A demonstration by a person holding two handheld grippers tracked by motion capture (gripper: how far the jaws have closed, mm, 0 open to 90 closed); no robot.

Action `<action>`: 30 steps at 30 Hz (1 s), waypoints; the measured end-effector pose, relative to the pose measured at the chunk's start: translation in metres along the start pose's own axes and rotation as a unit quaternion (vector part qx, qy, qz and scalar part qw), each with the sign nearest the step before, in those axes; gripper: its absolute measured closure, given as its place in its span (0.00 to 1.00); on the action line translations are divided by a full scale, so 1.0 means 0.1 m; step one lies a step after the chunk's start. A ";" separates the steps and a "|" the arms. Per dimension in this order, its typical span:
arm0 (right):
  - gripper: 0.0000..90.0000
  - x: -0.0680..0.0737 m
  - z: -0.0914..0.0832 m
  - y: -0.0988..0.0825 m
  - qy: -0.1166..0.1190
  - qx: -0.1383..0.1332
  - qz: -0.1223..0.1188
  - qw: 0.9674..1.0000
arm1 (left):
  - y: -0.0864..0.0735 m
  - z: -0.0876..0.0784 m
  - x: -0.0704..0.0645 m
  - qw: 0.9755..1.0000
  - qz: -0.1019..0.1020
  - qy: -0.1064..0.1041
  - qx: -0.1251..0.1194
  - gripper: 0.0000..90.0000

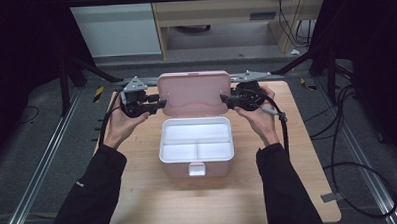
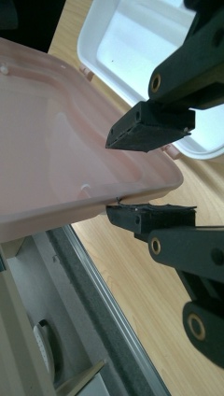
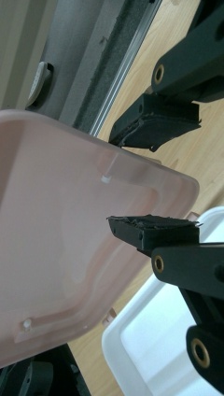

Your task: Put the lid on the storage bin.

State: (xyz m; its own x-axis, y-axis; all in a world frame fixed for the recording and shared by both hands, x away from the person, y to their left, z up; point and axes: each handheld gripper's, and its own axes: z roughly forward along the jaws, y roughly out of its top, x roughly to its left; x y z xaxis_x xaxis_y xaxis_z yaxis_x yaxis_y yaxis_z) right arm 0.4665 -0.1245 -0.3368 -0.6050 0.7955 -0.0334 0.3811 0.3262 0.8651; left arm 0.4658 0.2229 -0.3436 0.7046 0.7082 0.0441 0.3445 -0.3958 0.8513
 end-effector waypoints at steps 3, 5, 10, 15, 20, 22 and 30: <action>0.65 0.04 -0.09 -0.03 0.003 0.001 -0.009 1.000 | -0.02 -0.07 -0.06 1.000 0.012 0.001 0.001 0.69; 0.67 0.07 -0.14 -0.05 0.005 0.001 -0.011 1.000 | -0.04 -0.11 -0.10 1.000 0.016 0.000 0.002 0.70; 0.70 0.14 -0.27 -0.13 0.013 -0.003 -0.015 1.000 | -0.10 -0.20 -0.18 1.000 0.030 -0.002 0.004 0.74; 0.82 0.16 -0.37 -0.29 0.028 -0.019 -0.006 0.999 | -0.21 -0.25 -0.24 1.000 0.028 -0.009 0.006 0.80; 0.87 0.17 -0.40 -0.42 0.040 -0.020 -0.004 0.999 | -0.33 -0.28 -0.30 1.000 0.019 -0.013 0.008 0.85; 0.87 0.19 -0.42 -0.46 0.045 -0.019 -0.003 0.999 | -0.37 -0.29 -0.33 1.000 0.013 -0.012 0.013 0.86; 0.78 0.32 -0.52 -0.73 0.054 0.001 -0.016 0.998 | -0.60 -0.33 -0.49 1.000 0.005 -0.017 0.022 0.83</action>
State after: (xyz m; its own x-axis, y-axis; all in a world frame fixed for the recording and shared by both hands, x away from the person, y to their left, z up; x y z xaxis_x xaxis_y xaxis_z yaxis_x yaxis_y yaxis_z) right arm 0.3828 -0.1498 -0.3746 -0.6895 0.7243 -0.0069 0.3618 0.3527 0.8630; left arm 0.3904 0.2313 -0.3792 0.7280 0.6847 0.0336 0.3644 -0.4281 0.8270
